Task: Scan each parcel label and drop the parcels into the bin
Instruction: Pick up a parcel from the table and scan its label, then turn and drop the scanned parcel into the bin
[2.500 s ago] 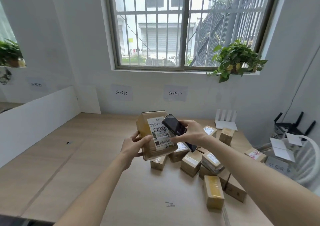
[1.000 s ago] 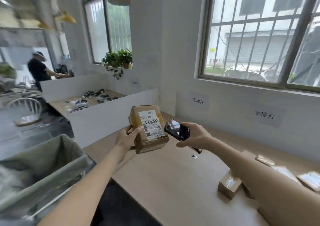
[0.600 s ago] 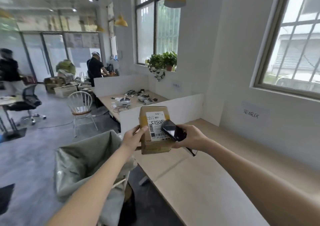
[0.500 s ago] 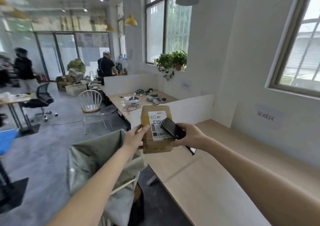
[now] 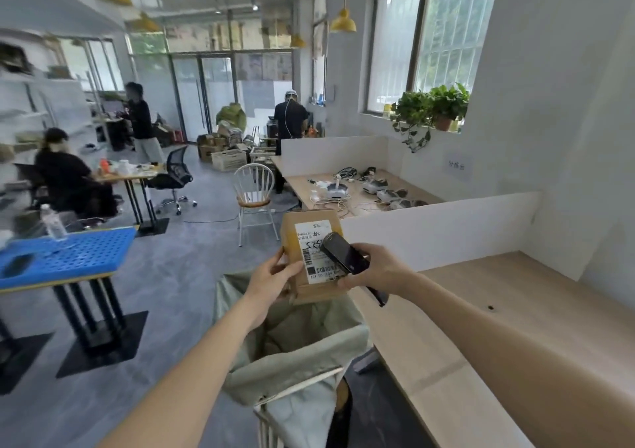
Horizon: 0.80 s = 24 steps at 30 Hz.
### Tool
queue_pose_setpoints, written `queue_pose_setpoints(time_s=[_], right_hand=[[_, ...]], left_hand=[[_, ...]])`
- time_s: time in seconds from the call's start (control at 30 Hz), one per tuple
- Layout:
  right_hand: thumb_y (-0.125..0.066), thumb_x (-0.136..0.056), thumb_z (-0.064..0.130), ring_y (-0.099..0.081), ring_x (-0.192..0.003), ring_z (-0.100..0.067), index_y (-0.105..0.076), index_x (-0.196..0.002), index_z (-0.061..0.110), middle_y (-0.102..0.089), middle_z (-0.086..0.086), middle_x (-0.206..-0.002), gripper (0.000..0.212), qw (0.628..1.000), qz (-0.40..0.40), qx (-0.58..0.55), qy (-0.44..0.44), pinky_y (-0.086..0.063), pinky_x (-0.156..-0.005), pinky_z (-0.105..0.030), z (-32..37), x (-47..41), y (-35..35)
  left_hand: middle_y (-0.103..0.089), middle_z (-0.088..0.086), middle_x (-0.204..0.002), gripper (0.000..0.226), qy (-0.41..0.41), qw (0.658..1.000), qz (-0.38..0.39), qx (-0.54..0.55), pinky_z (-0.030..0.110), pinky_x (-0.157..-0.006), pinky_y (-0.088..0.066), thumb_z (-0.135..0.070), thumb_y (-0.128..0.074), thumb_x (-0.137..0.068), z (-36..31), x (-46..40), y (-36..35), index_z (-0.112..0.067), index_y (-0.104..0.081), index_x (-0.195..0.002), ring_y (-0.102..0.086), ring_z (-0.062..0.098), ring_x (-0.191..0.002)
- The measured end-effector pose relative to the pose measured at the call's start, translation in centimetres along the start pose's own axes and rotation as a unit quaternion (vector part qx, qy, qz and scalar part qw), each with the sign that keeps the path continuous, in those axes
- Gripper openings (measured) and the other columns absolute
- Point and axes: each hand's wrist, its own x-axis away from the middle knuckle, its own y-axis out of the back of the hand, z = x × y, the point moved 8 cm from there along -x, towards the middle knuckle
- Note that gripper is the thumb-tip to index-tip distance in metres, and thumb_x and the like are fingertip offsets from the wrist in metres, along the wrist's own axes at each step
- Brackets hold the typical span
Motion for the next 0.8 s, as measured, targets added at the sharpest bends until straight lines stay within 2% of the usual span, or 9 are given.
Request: queue_pose_setpoints(time_s=[0.1,0.2,0.3,0.4,0.5,0.57,0.7,0.8], right_hand=[[-0.095,-0.068,0.030,-0.062,-0.094,-0.007,-0.067,-0.126,0.024,-0.068,0.009,-0.108,0.064,1.000,0.023,-0.010,0.005,-0.046,-0.074,-0.020,0.0,-4.9,-2.4],[-0.094,-0.069,0.028,-0.065,-0.096,-0.011,-0.068,-0.116,0.024,-0.071,0.008,-0.106,0.054,0.999,0.045,-0.011,-0.001,-0.054,-0.084,-0.028,-1.2,-10.4,-4.5],[-0.094,-0.066,0.032,-0.068,-0.105,-0.022,-0.070,-0.119,0.016,-0.073,-0.004,-0.112,0.060,0.998,0.058,-0.001,-0.008,-0.055,-0.096,-0.041,-3.4,-16.3,-6.2],[-0.093,-0.062,0.037,-0.067,-0.103,-0.021,-0.070,-0.115,0.023,-0.071,-0.001,-0.109,0.059,0.996,0.088,0.000,-0.015,-0.056,-0.094,-0.040,-6.4,-22.1,-8.7],[-0.087,-0.049,0.053,-0.065,-0.101,-0.018,-0.070,-0.117,0.026,-0.068,0.000,-0.109,0.075,0.992,0.124,0.009,-0.031,-0.056,-0.094,-0.042,-10.2,-26.9,-11.6],[-0.087,-0.048,0.053,-0.068,-0.099,-0.017,-0.071,-0.118,0.025,-0.073,0.003,-0.104,0.077,0.988,0.149,0.004,-0.046,-0.057,-0.094,-0.044,-12.9,-29.3,-13.6],[-0.093,-0.063,0.038,-0.068,-0.097,-0.015,-0.070,-0.117,0.022,-0.074,0.005,-0.103,0.060,0.977,0.195,0.013,-0.085,-0.058,-0.088,-0.033,-17.7,-31.7,-17.9],[-0.091,-0.070,0.033,-0.063,-0.087,-0.010,-0.068,-0.112,0.022,-0.069,0.009,-0.095,0.049,0.968,0.230,0.019,-0.102,-0.052,-0.074,-0.023,-21.4,-32.8,-21.2]], left_hand=[[-0.070,-0.005,-0.114,0.062,-0.005,0.999,-0.038,-0.028,0.051,-0.099,-0.051,-0.034,-0.071,-0.090,0.8,-3.9,2.9,-0.032,-0.045,-0.146,-0.065,0.022,-0.110],[-0.070,-0.006,-0.114,0.057,-0.006,0.998,-0.054,-0.044,0.045,-0.095,-0.054,-0.034,-0.066,-0.094,2.1,-8.9,4.7,-0.030,-0.045,-0.147,-0.065,0.019,-0.109],[-0.067,-0.012,-0.112,0.047,0.000,0.996,-0.065,-0.068,0.032,-0.088,-0.053,-0.031,-0.062,-0.097,3.5,-14.1,5.9,-0.040,-0.044,-0.139,-0.063,0.014,-0.107],[-0.066,-0.007,-0.120,0.043,0.038,0.994,-0.070,-0.071,0.042,-0.098,-0.052,-0.031,-0.062,-0.097,6.4,-19.4,7.0,-0.042,-0.046,-0.135,-0.060,0.020,-0.117],[-0.067,-0.005,-0.122,0.052,0.087,0.991,-0.082,-0.066,0.043,-0.099,-0.052,-0.030,-0.063,-0.097,10.6,-24.0,8.0,-0.027,-0.045,-0.146,-0.063,0.018,-0.113],[-0.068,-0.009,-0.116,0.057,0.116,0.987,-0.091,-0.063,0.045,-0.101,-0.052,-0.030,-0.065,-0.095,13.7,-26.3,8.6,-0.025,-0.044,-0.148,-0.065,0.016,-0.109],[-0.065,-0.014,-0.107,0.057,0.185,0.977,-0.095,-0.053,0.046,-0.098,-0.053,-0.032,-0.064,-0.096,20.2,-28.8,9.2,-0.029,-0.042,-0.149,-0.062,0.011,-0.103],[-0.067,-0.010,-0.116,0.058,0.230,0.968,-0.095,-0.047,0.044,-0.097,-0.051,-0.032,-0.065,-0.095,25.3,-30.1,9.6,-0.033,-0.042,-0.148,-0.062,0.009,-0.102]])
